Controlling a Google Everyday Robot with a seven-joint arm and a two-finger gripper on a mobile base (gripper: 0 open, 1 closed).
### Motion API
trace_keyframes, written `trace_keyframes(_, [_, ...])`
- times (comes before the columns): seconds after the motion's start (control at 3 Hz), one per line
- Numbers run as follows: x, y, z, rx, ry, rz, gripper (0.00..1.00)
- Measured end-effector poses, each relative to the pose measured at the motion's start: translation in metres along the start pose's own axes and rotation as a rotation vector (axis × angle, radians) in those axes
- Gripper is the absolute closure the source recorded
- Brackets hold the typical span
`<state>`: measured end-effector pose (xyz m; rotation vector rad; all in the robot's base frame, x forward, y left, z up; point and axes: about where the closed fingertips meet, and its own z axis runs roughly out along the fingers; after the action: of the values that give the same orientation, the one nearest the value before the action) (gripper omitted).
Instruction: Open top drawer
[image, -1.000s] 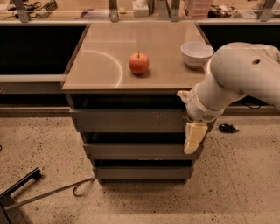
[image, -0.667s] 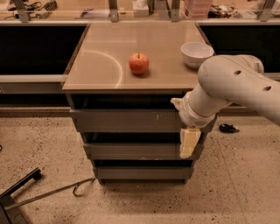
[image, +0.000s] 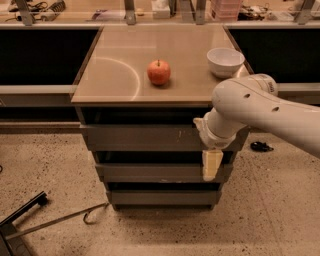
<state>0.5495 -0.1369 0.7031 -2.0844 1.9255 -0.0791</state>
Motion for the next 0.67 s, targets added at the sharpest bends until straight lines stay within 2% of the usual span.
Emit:
trace_keyframes(0.33, [0.009,-0.022,0.008,0.049,0.018,0.028,0.00])
trace_keyframes(0.67, [0.018,-0.034,0.013,0.077,0.014,0.075,0.00])
